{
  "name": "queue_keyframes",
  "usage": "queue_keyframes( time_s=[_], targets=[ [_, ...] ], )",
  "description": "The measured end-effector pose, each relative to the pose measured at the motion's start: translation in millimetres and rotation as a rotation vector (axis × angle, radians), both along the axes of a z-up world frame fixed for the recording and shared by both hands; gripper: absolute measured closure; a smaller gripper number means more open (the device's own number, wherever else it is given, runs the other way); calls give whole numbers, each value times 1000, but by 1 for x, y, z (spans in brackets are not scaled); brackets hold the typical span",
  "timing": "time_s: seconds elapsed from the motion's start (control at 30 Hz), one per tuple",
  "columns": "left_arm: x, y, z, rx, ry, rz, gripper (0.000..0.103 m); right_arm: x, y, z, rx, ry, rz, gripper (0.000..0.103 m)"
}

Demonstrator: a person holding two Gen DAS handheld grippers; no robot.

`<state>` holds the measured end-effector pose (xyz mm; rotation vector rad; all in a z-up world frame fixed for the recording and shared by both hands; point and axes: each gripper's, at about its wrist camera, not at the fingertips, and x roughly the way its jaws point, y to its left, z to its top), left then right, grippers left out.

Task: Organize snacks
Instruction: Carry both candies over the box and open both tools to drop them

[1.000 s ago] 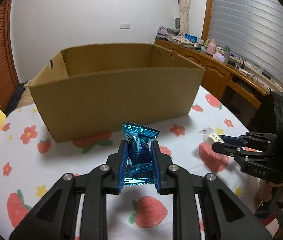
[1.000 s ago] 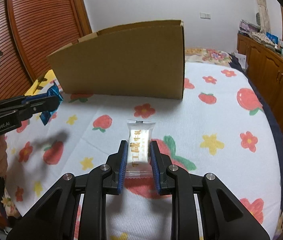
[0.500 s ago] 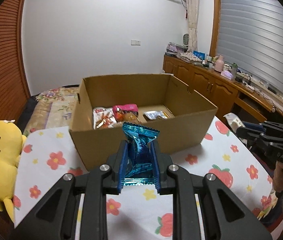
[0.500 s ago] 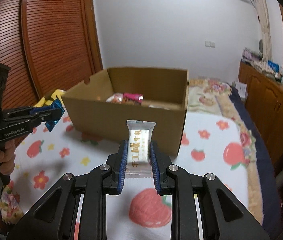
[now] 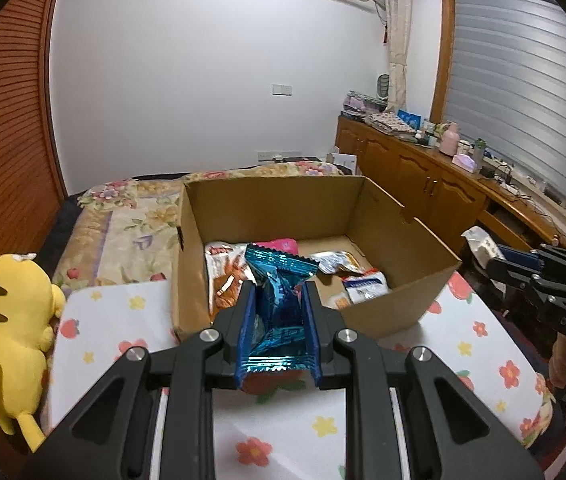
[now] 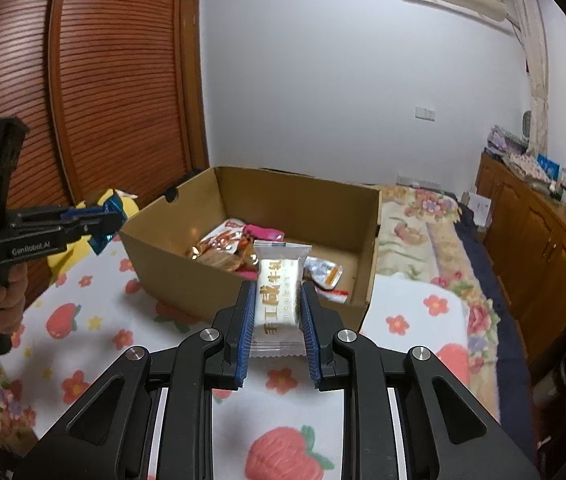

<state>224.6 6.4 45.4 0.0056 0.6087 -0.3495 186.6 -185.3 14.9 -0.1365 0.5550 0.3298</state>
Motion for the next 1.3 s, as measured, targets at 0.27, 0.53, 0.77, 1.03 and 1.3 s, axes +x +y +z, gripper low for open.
queue_keyframes(
  time_s=[0.27,0.53,0.77,1.03,1.3],
  targets=[
    [30,-2,-7,22,9,15,83,21,13,6,-36,-22,1,82],
    [56,-4,-33,13,18,17,83,56,18,-3,-68,-9,-39,82],
    [67,-10,-41,30,31,35,83,87,10,-25,-51,41,-95,82],
    [70,-18,-56,86,28,44,83,103,7,-43,-7,88,-112,83],
    [72,-17,-55,61,39,40,82,105,8,-50,7,107,-105,83]
  ],
)
